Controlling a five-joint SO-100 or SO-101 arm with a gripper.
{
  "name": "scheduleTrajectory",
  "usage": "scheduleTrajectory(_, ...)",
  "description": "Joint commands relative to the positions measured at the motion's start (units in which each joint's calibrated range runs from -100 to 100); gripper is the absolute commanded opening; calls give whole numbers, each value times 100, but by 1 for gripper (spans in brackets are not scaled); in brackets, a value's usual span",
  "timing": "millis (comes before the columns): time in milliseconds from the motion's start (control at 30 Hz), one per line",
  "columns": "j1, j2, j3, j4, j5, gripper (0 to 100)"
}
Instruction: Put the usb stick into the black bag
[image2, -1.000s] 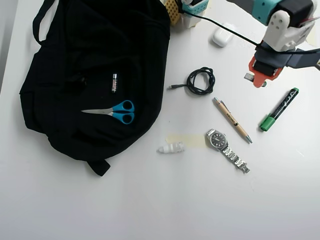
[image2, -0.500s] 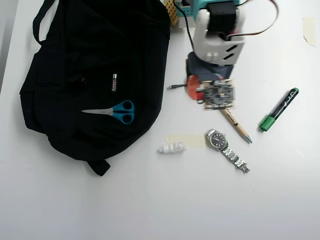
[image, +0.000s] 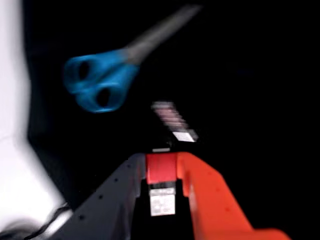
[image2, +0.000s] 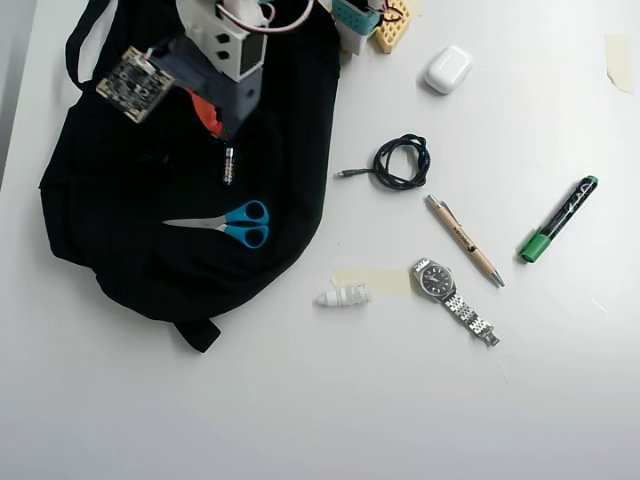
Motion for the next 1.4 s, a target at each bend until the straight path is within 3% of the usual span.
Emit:
scheduleTrajectory(0, 823, -240, 62, 67, -2, 2)
scheduleTrajectory(133, 1257, -274, 206, 59, -44, 12)
scheduleTrajectory(200, 1115, -373, 125, 50, -39, 12)
scheduleTrajectory(267, 382, -1162, 260, 102, -44, 12)
scheduleTrajectory(433, -1914, -4406, 2982, 50, -49, 4)
scheduleTrajectory(500, -2640, -5867, 4860, -475, -364, 2)
scheduleTrajectory(600, -2977, -8655, 9181, -2741, -358, 2)
scheduleTrajectory(700, -3193, -10141, 10880, -3189, -348, 2)
scheduleTrajectory(833, -3388, -11560, 12075, -2956, -364, 2)
scheduleTrajectory(1367, -3710, -11585, 13269, -2543, -400, 2)
